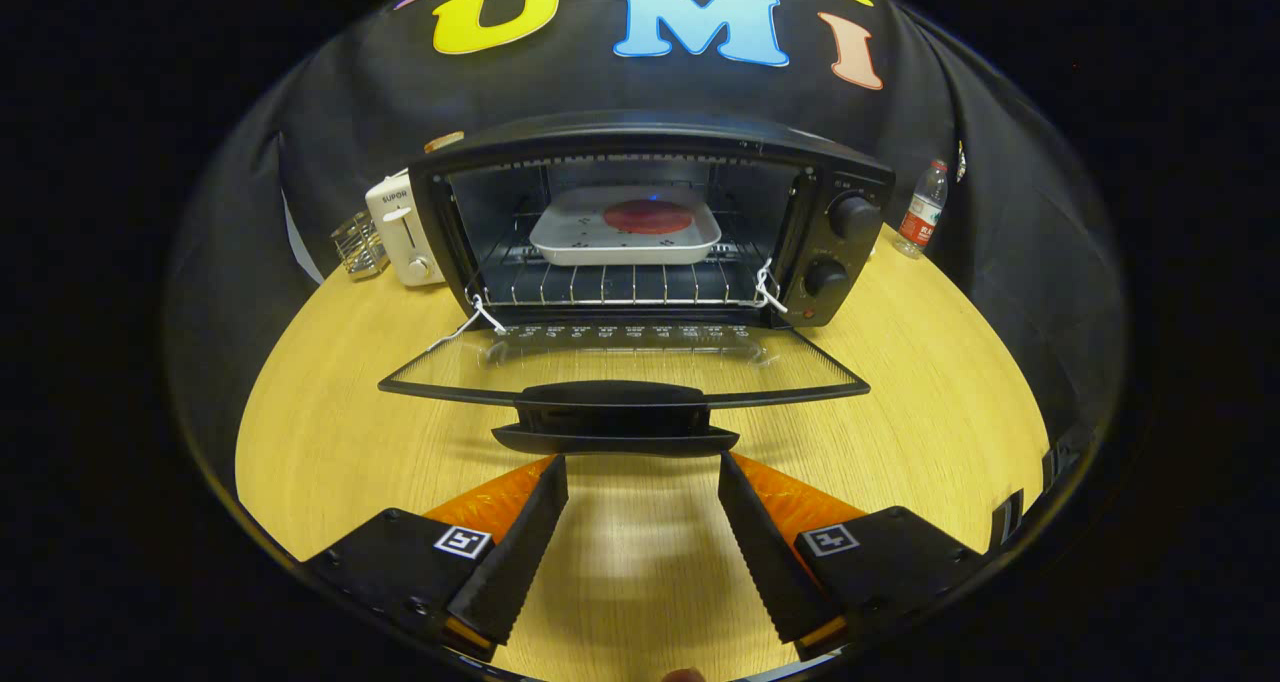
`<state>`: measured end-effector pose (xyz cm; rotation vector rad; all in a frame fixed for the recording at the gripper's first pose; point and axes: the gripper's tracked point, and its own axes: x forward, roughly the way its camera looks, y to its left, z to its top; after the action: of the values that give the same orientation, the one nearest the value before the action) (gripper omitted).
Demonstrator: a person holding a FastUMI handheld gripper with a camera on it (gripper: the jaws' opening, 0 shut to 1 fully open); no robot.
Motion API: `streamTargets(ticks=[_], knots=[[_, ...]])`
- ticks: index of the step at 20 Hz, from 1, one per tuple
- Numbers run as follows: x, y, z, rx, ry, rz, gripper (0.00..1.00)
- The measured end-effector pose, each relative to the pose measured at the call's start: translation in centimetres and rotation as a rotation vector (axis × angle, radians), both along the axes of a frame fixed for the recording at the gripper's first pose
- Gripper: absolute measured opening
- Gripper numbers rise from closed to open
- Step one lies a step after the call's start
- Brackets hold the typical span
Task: Open the toaster oven, put the food inside, and close the toaster oven door.
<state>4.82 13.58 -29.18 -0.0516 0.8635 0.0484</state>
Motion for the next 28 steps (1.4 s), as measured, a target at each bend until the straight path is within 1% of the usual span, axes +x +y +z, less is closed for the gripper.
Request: streamTargets(ticks=[9, 11, 13, 16, 19, 21, 25, 28], knots=[[1.5, 0.5, 4.2, 0.05, -0.121, -0.026, 0.97], [2.5, 0.5, 5.5, 0.035, -0.18, -0.004, 0.97], [3.4, 0.8, 6.0, 0.016, -0.189, 0.025, 0.97], [5.0, 1.0, 7.1, 0.023, -0.244, 0.037, 0.97], [5.8, 1.2, 9.6, 0.035, -0.348, 0.053, 0.97], [5.6, 1.2, 10.8, 0.05, -0.39, 0.069, 0.97], [3.8, -0.6, 13.7, 0.049, -0.467, 0.067, 0.97], [1.9, -2.9, 15.9, 0.024, -0.525, 0.078, 0.97]])
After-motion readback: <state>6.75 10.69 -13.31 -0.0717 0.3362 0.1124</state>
